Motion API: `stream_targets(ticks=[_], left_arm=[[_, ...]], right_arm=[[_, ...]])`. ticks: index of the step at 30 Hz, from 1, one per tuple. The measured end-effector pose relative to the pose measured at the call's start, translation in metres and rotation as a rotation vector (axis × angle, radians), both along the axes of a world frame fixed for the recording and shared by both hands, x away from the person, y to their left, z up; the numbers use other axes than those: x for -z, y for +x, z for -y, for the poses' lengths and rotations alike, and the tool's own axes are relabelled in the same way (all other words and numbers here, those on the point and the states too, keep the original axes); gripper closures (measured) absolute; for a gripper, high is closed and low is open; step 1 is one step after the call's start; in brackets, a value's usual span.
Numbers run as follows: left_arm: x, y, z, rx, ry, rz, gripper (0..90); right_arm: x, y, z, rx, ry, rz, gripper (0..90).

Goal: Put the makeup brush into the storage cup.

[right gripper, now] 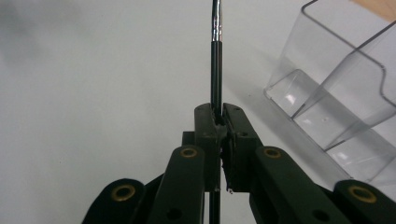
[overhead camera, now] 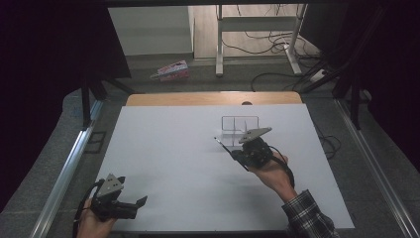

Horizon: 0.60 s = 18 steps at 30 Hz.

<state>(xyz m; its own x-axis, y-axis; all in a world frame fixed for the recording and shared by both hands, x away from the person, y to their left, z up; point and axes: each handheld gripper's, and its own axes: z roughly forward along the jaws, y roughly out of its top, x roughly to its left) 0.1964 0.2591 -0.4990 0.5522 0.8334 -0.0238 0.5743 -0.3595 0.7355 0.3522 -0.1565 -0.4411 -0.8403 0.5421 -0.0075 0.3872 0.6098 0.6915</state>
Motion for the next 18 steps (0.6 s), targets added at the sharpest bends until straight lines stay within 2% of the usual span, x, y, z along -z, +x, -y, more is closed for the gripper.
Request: stream_targets(ticks=[8, 18], left_arm=[[0.0, 0.0, 0.0, 0.001, -0.002, -0.001, 0.0], [0.0, 0.0, 0.0, 0.001, -0.003, -0.003, 0.0]], right_arm=[[-0.006, 0.002, 0.009, 0.03, 0.039, 0.023, 85.0], [-0.011, 0.005, 0.018, 0.057, 0.076, 0.027, 85.0]])
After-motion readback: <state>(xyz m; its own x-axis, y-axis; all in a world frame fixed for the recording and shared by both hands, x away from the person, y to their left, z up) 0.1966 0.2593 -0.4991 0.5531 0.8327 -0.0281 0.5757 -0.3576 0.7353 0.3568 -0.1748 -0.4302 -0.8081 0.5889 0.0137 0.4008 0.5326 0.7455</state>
